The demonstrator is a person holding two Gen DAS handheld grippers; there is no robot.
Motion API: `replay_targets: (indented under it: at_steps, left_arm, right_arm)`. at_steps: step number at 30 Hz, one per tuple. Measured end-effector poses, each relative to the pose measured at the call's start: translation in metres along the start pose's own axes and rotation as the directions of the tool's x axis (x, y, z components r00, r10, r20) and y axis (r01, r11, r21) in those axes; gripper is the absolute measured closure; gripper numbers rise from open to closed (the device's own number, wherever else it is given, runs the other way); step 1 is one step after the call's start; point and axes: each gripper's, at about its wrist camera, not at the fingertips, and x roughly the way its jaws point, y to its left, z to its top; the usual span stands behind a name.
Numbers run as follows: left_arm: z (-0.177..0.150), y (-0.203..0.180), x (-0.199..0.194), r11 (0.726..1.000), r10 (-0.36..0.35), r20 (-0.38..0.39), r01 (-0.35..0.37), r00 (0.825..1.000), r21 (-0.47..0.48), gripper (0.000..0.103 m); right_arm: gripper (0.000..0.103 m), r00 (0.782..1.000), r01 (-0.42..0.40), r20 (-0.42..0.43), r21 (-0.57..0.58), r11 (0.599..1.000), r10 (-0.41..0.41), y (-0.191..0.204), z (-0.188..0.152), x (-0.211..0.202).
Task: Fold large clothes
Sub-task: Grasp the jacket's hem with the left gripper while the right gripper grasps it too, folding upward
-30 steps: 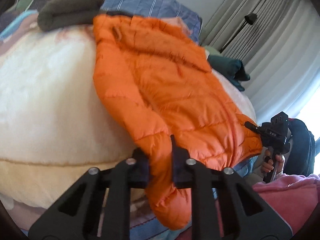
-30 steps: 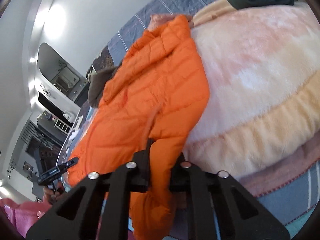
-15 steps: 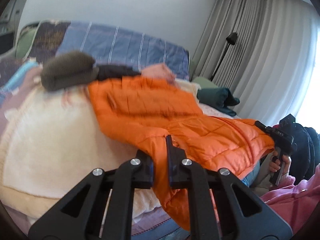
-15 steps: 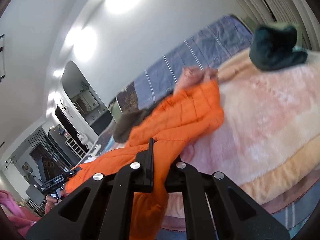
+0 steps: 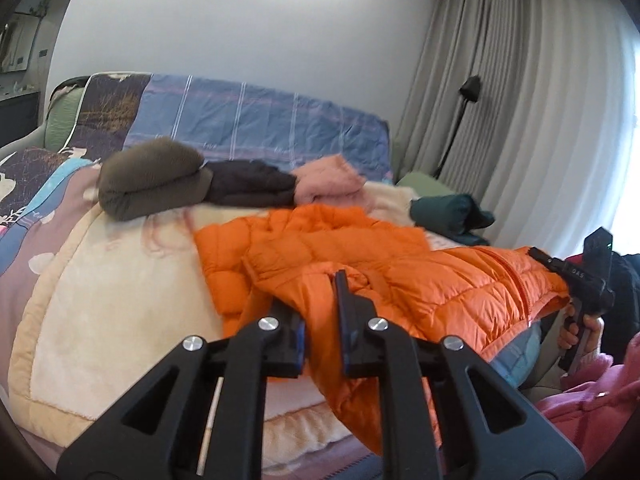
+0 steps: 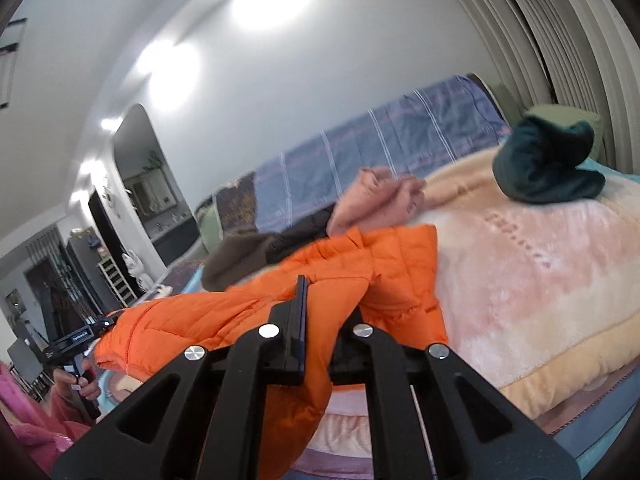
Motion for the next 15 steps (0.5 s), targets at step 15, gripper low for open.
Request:
replay_targets:
  at_steps: [15]
  left_arm:
    - [0.022,0.018,0.06,1.0,0.012,-0.023,-0.013,1.0,-0.011,0.088]
  right_arm:
    - [0.094,0.995,0.072,-0.077,0.02,0.997,-0.07,-0.021,0.018,0.078]
